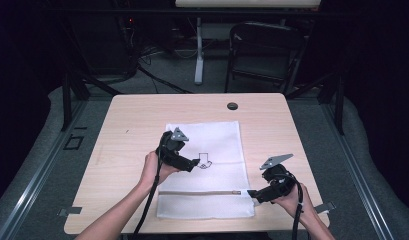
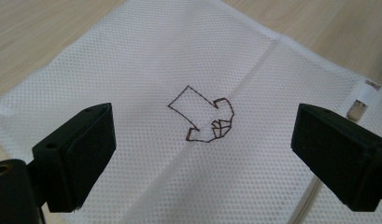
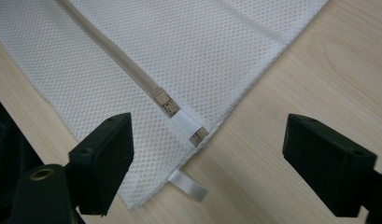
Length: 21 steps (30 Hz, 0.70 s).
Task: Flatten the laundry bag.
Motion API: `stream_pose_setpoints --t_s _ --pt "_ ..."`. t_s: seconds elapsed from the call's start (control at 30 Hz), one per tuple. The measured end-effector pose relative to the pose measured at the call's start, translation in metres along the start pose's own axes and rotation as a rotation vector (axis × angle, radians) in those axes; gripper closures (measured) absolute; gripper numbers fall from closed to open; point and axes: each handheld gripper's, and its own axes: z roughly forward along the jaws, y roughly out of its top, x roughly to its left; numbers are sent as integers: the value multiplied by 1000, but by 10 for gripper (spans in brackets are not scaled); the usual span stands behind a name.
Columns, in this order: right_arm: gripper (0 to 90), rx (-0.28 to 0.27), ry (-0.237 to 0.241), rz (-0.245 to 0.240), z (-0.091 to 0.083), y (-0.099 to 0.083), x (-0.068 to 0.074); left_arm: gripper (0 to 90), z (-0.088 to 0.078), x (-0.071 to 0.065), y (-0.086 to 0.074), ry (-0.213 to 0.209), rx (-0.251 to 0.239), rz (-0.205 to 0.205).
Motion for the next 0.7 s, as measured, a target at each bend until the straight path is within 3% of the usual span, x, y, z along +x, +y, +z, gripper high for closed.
stream_pose_setpoints --t_s 0.17,0.3,0.33,0.37,0.53,0.7 --pt "300 -12 -17 16 -2 -2 -4 59 -5 -7 -5 -5 -2 11" --pt "467 -2 -21 26 4 -4 -3 60 -9 -9 -8 -4 -13 14" --pt "564 8 -13 21 9 -3 -3 64 -9 -10 -9 -4 -16 12" --pt "564 8 -13 21 9 -3 -3 64 -9 -10 -10 -9 -12 16" --pt "757 51 15 -12 27 -1 2 70 -3 -13 -13 -18 2 22" --pt "870 89 30 -31 43 1 5 80 5 -18 -16 -33 19 48"
